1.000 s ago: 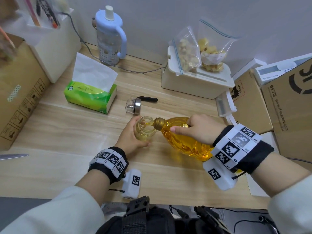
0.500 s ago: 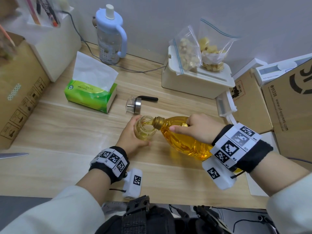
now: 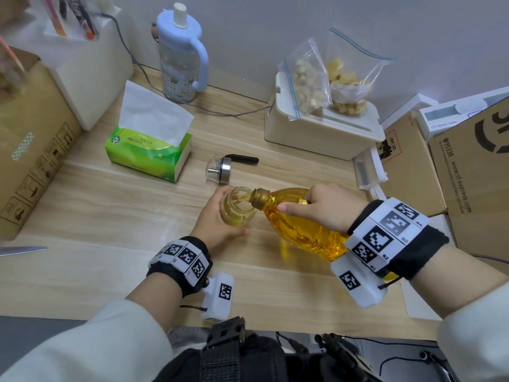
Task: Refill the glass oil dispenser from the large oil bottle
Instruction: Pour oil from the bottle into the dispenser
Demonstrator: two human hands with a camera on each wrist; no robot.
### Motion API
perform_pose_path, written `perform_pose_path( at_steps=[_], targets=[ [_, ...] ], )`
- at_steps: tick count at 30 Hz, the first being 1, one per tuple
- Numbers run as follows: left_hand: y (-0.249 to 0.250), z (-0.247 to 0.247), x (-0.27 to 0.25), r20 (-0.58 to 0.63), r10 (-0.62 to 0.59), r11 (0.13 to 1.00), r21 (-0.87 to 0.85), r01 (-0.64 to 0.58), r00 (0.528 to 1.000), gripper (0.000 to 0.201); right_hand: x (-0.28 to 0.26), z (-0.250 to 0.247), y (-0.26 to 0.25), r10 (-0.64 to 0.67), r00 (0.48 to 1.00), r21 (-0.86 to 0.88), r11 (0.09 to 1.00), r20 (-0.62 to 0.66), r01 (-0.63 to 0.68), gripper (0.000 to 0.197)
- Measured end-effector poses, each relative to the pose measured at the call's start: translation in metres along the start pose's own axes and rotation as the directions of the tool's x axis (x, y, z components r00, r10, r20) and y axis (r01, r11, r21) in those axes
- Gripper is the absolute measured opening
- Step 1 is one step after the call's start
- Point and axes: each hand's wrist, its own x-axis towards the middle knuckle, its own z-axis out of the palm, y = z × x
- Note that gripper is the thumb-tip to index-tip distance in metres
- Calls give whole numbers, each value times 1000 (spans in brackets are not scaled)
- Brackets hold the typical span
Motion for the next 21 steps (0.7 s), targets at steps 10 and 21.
perform_pose_path(
  at_steps=[10, 21],
  targets=[
    [-1, 0, 0, 2, 2, 1000, -13, -2, 1000, 88, -1, -1, 0, 1, 1000, -14, 1000, 8, -1, 61],
    [3, -1, -1, 14, 25, 1000, -3, -25, 1000, 86, -3, -2, -4, 2, 1000, -26, 1000, 22, -2, 61]
  ],
)
